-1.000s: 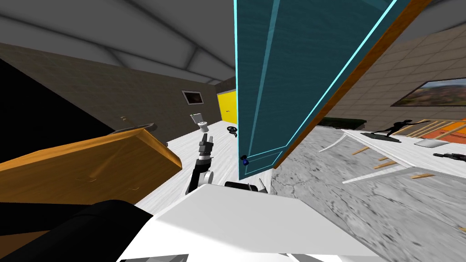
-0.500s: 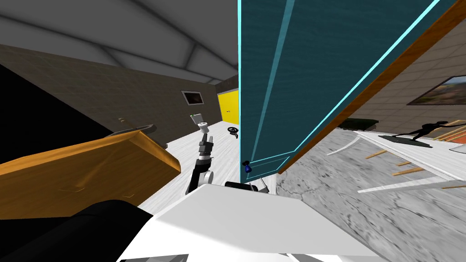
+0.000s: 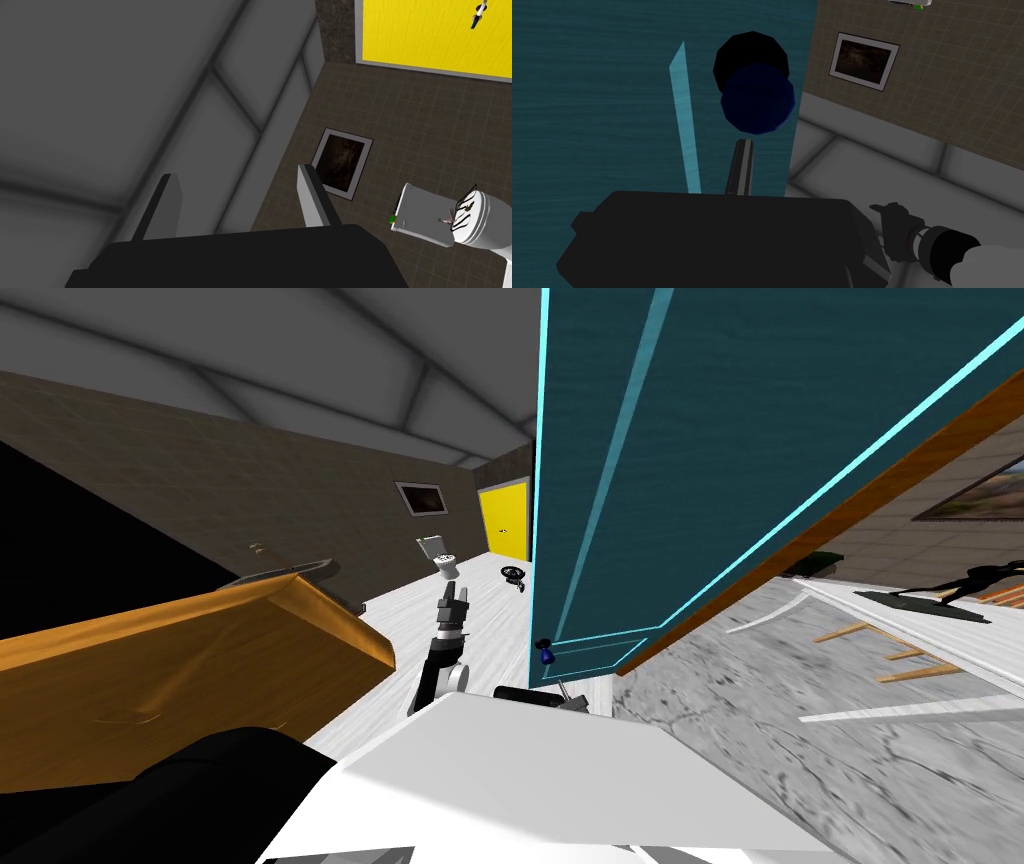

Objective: Push the door open

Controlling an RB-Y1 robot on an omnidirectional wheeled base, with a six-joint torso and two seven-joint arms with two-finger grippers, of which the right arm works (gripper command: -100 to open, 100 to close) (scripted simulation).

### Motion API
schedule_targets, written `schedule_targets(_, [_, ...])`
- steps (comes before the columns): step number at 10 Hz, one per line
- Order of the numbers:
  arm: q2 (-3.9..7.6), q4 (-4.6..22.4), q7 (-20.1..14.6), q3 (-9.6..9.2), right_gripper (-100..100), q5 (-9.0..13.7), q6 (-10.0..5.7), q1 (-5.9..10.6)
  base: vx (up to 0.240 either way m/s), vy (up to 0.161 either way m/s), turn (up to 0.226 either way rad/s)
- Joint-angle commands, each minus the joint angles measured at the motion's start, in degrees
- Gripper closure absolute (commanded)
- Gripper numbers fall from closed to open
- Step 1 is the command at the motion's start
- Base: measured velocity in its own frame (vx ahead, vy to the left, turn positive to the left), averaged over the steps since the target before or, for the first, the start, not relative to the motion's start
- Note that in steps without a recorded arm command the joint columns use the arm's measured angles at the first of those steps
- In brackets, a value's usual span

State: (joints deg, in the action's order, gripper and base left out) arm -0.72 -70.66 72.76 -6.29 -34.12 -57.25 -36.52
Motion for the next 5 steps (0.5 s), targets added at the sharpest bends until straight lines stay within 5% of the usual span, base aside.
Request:
schedule_targets(1, [0.03, 0.01, 0.0, 0.01, 100, 0.0, -0.02, -0.02, -0.03, -0.02, 0.002])
schedule_targets(4, [0.03, 0.01, 0.0, 0.01, 100, 0.0, -0.02, -0.02, -0.009, -0.006, 0.0])
schedule_targets(5, [1.69, 0.35, 0.56, -0.27, -100, 0.27, -0.86, -0.76, -0.017, 0.007, -0.247])
